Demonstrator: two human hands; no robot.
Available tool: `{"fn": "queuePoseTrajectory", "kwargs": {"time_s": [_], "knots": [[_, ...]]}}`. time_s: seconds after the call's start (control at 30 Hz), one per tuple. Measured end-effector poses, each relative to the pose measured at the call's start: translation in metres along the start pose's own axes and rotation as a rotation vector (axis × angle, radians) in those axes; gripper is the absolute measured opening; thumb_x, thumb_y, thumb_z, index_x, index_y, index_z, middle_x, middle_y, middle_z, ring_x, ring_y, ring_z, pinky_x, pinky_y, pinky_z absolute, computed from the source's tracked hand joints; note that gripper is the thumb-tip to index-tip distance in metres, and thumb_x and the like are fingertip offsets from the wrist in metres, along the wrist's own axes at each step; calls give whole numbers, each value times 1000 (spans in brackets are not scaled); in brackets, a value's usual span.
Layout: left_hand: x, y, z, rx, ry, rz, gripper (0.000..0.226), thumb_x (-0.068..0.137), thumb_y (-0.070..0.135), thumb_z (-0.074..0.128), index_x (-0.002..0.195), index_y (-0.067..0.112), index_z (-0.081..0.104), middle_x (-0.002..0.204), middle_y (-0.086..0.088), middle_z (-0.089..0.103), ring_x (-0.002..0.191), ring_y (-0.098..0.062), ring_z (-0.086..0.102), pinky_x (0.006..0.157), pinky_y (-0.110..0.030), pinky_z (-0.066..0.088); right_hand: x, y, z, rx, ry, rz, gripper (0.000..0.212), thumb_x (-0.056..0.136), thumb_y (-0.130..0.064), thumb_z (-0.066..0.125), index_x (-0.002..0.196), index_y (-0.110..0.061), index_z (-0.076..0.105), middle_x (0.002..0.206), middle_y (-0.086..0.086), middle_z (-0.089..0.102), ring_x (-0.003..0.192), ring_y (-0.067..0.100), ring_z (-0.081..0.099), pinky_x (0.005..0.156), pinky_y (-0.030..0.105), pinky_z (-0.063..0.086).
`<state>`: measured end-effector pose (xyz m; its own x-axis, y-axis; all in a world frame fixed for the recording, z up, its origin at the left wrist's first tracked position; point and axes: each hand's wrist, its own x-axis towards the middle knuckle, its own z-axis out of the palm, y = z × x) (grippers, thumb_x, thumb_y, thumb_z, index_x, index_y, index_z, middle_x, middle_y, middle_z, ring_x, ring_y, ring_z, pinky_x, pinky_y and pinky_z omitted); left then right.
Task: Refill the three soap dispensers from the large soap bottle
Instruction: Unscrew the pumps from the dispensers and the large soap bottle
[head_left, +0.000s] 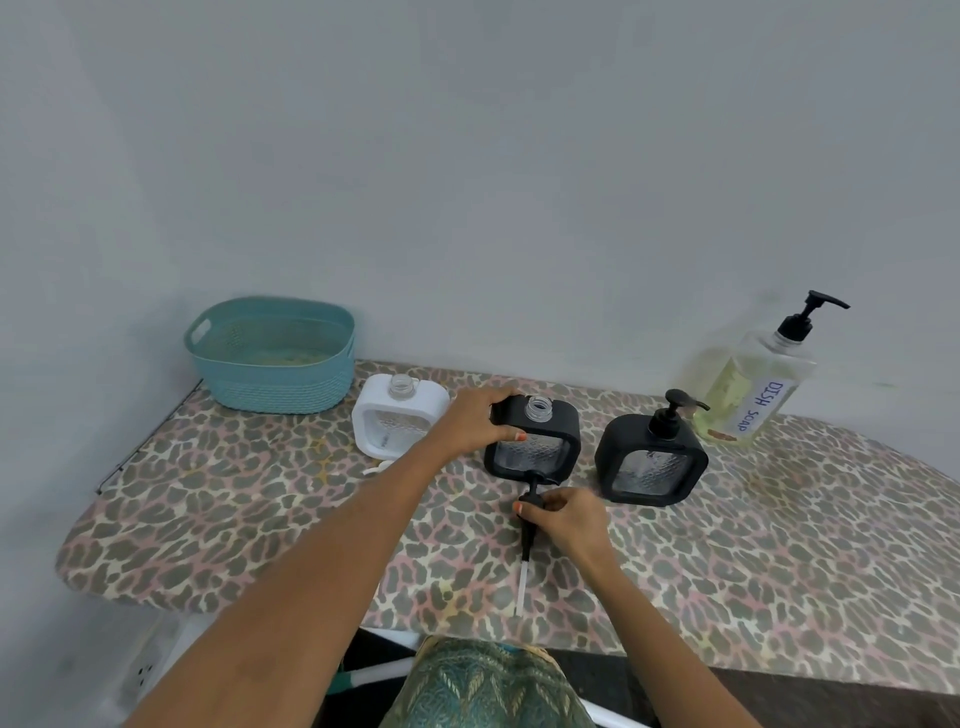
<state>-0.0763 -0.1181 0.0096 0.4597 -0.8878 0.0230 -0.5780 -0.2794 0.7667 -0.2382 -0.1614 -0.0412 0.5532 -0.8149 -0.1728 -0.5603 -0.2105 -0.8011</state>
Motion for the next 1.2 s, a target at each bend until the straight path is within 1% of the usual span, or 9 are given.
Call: {"fn": "queuePoseTrajectory", "kwargs": {"time_s": [0.23,0.5,0.57,0.63,0.8,0.87,0.97,1.1,1.2], "knots": [[2,-4,1,-31,-8,-22,63,75,14,73,133,13,46,134,-6,53,124,-20,48,98,-22,33,6,6,8,-15,-1,33,32,75,-32,74,73,0,71,57,4,60,47,8,48,43,13,34],[0,3,2,3,-32,-11,63,78,16,71,134,13,43,137,-8,47,127,-23,43,105,-33,34,2,12,4,37,23,17,39,76,-31,73,84,6,68,69,11,62,56,12,51,48,14,35],[-1,6,2,29,-24,-10,69,78,20,71,138,16,37,144,-5,38,133,-23,36,107,-33,30,1,11,-4,43,68,-8,41,76,-30,73,85,8,65,74,16,63,65,15,55,54,18,37],[-1,12,1,47,-16,6,73,78,22,71,140,20,32,148,-3,32,136,-21,31,109,-32,26,-1,6,-17,34,117,-37,33,76,-29,73,85,2,66,76,9,63,72,16,57,56,15,38],[4,39,5,27,17,105,65,82,22,67,139,24,34,148,0,32,136,-18,30,109,-31,25,-1,-3,-67,115,346,-153,21,79,-22,71,88,-4,66,74,2,62,66,4,55,56,7,42],[8,53,13,-19,33,141,64,82,21,67,138,24,35,146,2,36,135,-16,32,107,-28,25,4,-4,-88,146,474,-158,20,81,-20,69,89,-2,66,76,6,63,66,7,56,57,4,42],[16,72,29,-66,-32,173,65,83,21,67,139,24,34,145,2,37,135,-15,33,106,-25,26,15,-3,-113,189,602,-142,26,79,-18,71,95,0,64,83,12,65,74,20,59,69,18,48],[27,88,57,-42,-152,129,70,81,19,68,141,20,31,149,-1,32,137,-18,31,110,-31,27,32,3,-130,100,582,-148,47,76,-21,73,113,3,59,108,17,63,96,26,59,78,25,42],[32,95,77,44,-198,91,78,81,23,69,144,13,25,151,-6,28,139,-22,28,111,-34,26,42,8,-132,43,488,-163,50,75,-22,74,116,2,58,111,17,63,101,27,60,79,23,41]]}}
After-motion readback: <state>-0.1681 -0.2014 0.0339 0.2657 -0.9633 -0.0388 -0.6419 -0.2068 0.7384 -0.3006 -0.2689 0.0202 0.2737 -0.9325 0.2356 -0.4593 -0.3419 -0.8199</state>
